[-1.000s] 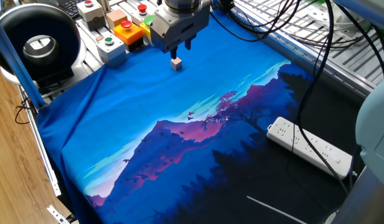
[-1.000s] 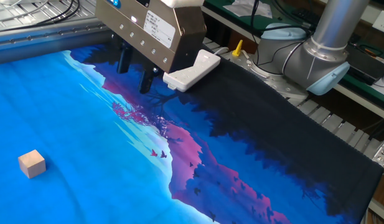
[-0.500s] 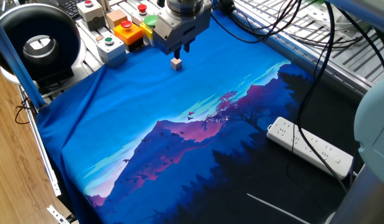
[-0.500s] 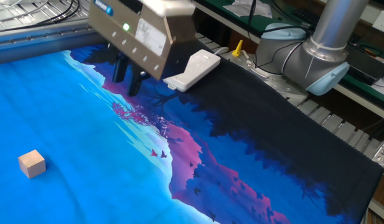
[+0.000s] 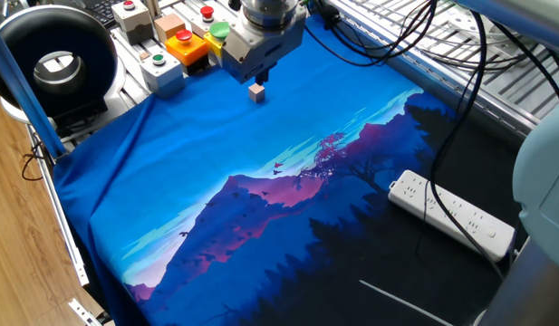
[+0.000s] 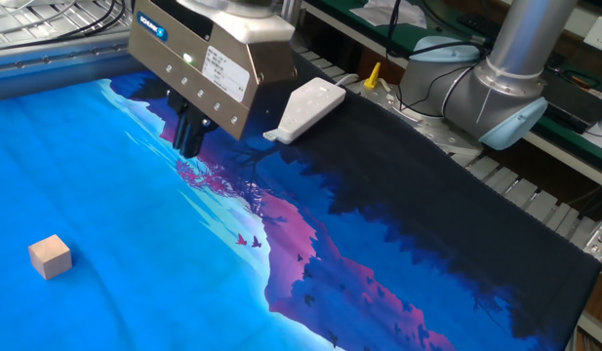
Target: Approach and touch the side of the small block
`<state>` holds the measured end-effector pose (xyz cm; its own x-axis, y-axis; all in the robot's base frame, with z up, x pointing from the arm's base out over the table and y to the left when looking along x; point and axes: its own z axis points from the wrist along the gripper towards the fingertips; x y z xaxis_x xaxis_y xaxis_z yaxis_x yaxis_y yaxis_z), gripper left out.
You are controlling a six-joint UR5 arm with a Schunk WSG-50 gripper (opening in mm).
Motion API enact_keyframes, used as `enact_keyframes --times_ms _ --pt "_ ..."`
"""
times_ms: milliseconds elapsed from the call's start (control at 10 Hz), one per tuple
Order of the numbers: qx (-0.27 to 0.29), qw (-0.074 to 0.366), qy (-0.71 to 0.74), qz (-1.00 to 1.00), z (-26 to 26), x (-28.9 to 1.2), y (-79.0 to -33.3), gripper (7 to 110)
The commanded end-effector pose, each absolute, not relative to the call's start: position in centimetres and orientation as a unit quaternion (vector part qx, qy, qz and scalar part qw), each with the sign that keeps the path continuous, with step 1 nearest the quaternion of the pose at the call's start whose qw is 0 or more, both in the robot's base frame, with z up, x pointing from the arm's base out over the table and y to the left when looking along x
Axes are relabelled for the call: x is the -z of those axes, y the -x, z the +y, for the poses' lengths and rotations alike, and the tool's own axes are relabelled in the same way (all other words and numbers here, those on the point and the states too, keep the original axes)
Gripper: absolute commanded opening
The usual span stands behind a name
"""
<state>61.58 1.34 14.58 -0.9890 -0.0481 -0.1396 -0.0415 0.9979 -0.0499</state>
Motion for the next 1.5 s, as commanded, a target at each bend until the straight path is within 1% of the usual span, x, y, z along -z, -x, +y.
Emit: enact_keyframes --times_ms 0,400,500,700,800,900,1000,1200,1400 --pt "0.018 0.072 0.019 0.997 1.5 -14.5 -61.7 7" --pt "0.009 0.075 0.02 0.997 1.9 -14.5 -61.8 7" --pt "0.007 0.067 0.017 0.998 2.0 -14.5 -61.4 7" --pt "0.026 0.015 0.025 0.999 1.0 -14.3 -58.9 7" --pt "0.036 0.0 0.022 0.999 0.5 -14.3 -58.2 7" --pt "0.037 -0.005 0.012 0.999 0.5 -14.3 -57.9 7" --pt "0.034 -0.008 -0.001 0.999 0.6 -14.3 -57.7 7" --pt "0.025 0.009 0.002 1.0 1.1 -14.3 -58.5 7" --pt "0.017 0.008 0.008 1.0 1.5 -14.2 -58.5 7"
